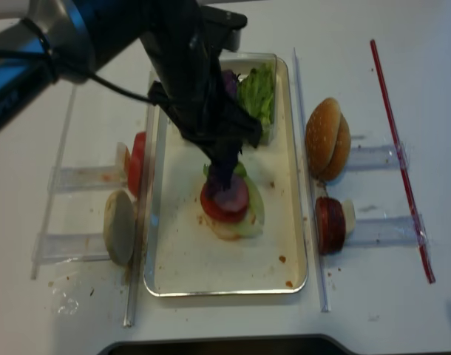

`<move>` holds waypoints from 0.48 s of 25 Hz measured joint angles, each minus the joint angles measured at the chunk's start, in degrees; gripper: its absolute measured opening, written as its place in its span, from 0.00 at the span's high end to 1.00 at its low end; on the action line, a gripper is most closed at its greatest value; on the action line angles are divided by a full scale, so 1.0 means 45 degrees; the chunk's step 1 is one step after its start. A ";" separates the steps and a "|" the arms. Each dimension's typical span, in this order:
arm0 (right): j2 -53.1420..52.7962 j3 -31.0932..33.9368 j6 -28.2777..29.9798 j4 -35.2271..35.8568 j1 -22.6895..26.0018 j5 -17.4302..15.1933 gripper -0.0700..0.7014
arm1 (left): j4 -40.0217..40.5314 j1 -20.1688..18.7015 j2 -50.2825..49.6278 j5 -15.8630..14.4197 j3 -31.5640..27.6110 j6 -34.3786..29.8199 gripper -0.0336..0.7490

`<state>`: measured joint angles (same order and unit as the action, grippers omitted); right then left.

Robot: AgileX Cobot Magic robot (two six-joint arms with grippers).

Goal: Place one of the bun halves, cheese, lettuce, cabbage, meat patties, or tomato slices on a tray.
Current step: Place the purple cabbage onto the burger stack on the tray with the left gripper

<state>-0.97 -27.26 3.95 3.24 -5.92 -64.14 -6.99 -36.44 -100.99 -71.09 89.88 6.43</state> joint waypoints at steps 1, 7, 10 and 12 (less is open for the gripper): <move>0.0000 0.0000 0.0000 0.0000 0.0000 0.0000 0.32 | 0.0156 -0.0125 0.0000 0.0000 -0.0020 0.0030 0.96; 0.0000 0.0000 0.0000 0.0000 0.0000 0.0000 0.32 | 0.0828 -0.0225 0.0000 0.0018 -0.0050 0.0289 0.96; 0.0000 0.0000 0.0000 0.0000 0.0000 0.0000 0.32 | 0.0828 -0.0225 -0.0088 0.0029 -0.0050 0.0340 0.96; 0.0000 0.0000 0.0000 0.0000 0.0000 0.0000 0.32 | 0.0828 -0.0225 -0.0323 0.0050 -0.0050 0.0340 0.96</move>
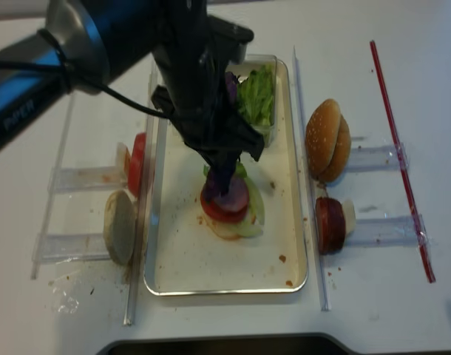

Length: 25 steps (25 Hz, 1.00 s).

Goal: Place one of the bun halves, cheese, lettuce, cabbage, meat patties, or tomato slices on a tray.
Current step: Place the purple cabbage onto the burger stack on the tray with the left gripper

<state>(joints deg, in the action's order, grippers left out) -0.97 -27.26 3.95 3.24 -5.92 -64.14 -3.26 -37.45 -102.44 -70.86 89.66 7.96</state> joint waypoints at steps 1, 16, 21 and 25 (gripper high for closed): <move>0.0000 0.0000 0.0000 0.0000 0.0000 0.0000 0.32 | 0.0000 0.0000 -0.0165 0.0000 0.0000 0.0000 0.96; 0.0000 0.0000 0.0000 0.0000 0.0000 0.0000 0.32 | -0.0056 0.0000 -0.1021 0.0092 0.0000 -0.0056 0.96; 0.0000 0.0000 0.0000 0.0000 0.0000 0.0000 0.32 | -0.0479 -0.0019 -0.1021 0.0092 0.0000 -0.0284 0.91; 0.0000 0.0000 0.0030 0.0000 0.0000 0.0000 0.32 | -0.0479 -0.0019 -0.1021 0.0092 0.0000 -0.0310 0.77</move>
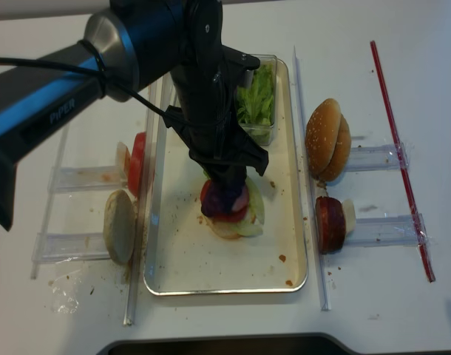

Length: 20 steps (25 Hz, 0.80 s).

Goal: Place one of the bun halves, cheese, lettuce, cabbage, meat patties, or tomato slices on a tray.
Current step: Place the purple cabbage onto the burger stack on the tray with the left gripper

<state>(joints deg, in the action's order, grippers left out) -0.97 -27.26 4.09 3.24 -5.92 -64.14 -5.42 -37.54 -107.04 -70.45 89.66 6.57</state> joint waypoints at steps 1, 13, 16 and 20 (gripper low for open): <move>0.0000 0.0000 0.0001 0.0000 0.0000 0.0000 0.32 | 0.0000 0.0000 0.0000 0.0000 0.0000 0.0000 0.73; 0.0000 0.0000 -0.0023 0.0000 0.0000 0.0000 0.32 | 0.0000 0.0000 0.0000 0.0000 0.0000 0.0024 0.32; 0.0000 0.0000 -0.0023 0.0000 0.0000 0.0000 0.32 | 0.0000 0.0000 0.0000 0.0000 0.0000 0.0067 0.32; 0.0000 0.0000 -0.0044 0.0000 0.0000 0.0000 0.32 | 0.0000 0.0000 0.0000 0.0000 0.0000 0.0151 0.32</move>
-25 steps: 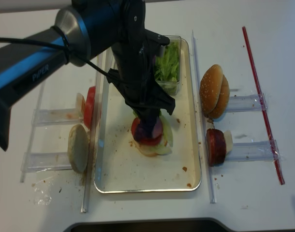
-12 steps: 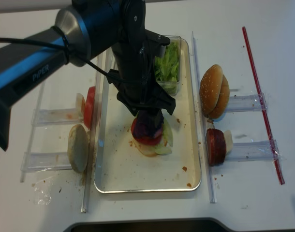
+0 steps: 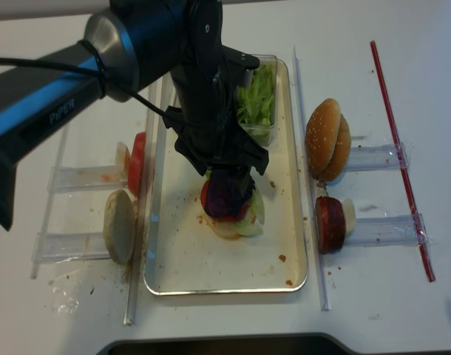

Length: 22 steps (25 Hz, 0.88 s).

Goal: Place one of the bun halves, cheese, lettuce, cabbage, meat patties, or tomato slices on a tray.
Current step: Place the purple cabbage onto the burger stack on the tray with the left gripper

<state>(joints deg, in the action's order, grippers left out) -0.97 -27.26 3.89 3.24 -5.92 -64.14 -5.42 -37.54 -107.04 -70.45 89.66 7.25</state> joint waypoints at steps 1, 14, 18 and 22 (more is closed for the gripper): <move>0.0000 0.0000 0.0000 0.0000 0.0000 0.0000 0.32 | 0.0000 0.0000 0.0000 0.0000 0.0000 0.0026 0.32; 0.0000 0.0000 -0.0028 0.0000 0.0000 0.0000 0.32 | -0.0025 0.0000 -0.0009 0.0009 0.0483 0.0439 0.32; 0.0000 0.0000 -0.0028 0.0000 0.0000 0.0000 0.32 | -0.0167 0.0126 -0.0009 0.0009 0.0491 0.0497 0.32; 0.0000 0.0000 -0.0028 0.0000 0.0000 0.0000 0.32 | -0.0197 0.0384 0.0294 0.0009 0.0491 0.0497 0.32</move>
<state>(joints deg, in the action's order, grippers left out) -0.97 -27.26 3.77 3.24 -5.92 -64.14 -6.30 -35.81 -105.71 -70.41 91.87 9.49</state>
